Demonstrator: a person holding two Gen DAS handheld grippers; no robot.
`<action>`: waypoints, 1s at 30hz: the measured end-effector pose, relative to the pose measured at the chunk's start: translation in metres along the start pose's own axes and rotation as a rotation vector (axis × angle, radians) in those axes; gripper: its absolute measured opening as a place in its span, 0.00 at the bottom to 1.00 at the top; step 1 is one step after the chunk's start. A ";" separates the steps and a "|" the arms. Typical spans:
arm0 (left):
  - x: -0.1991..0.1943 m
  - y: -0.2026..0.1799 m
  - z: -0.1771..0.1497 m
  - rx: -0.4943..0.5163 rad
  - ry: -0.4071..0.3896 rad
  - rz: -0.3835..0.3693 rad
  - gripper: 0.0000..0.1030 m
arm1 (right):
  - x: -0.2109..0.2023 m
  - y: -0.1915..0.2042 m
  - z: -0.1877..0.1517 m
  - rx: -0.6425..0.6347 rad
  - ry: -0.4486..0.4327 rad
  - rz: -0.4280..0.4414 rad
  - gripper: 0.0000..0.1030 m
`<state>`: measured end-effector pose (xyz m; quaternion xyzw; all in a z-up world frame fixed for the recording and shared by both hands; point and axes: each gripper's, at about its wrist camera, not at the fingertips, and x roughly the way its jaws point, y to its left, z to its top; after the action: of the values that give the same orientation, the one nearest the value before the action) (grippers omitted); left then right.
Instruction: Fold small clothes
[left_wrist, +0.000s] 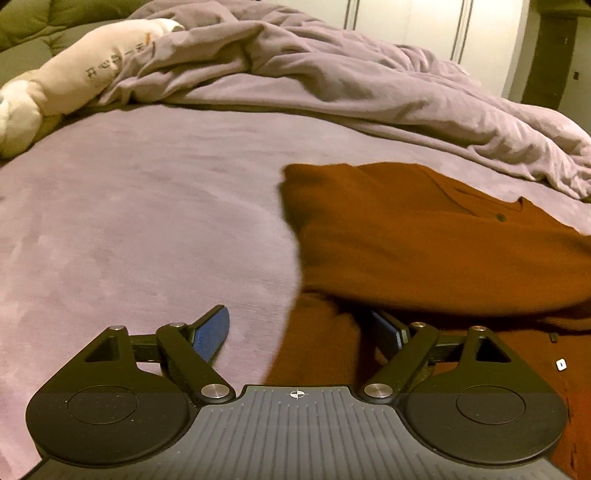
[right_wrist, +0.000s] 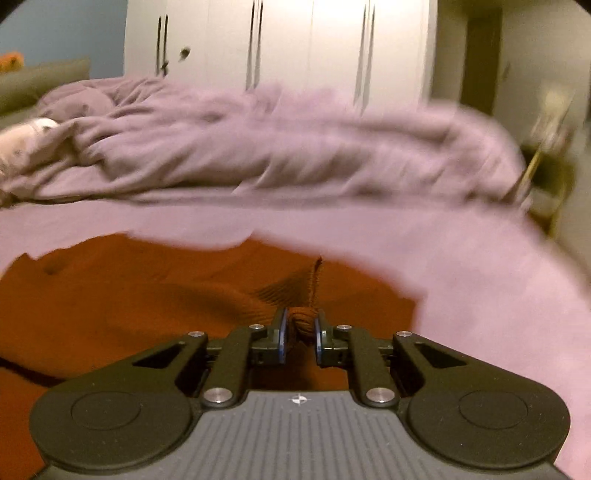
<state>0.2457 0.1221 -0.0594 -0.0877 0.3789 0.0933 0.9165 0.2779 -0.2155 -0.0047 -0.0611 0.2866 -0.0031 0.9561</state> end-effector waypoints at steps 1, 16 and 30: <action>0.001 0.001 0.000 -0.003 0.003 0.001 0.84 | -0.003 -0.001 0.001 -0.036 -0.029 -0.051 0.12; -0.037 0.003 0.019 -0.002 -0.111 0.104 0.86 | 0.020 -0.046 -0.012 0.073 0.084 -0.124 0.22; 0.061 -0.081 0.042 0.137 -0.031 -0.017 0.95 | 0.087 0.037 0.006 -0.111 0.130 0.058 0.14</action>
<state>0.3356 0.0601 -0.0658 -0.0265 0.3693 0.0607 0.9270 0.3529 -0.1820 -0.0517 -0.1054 0.3496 0.0365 0.9302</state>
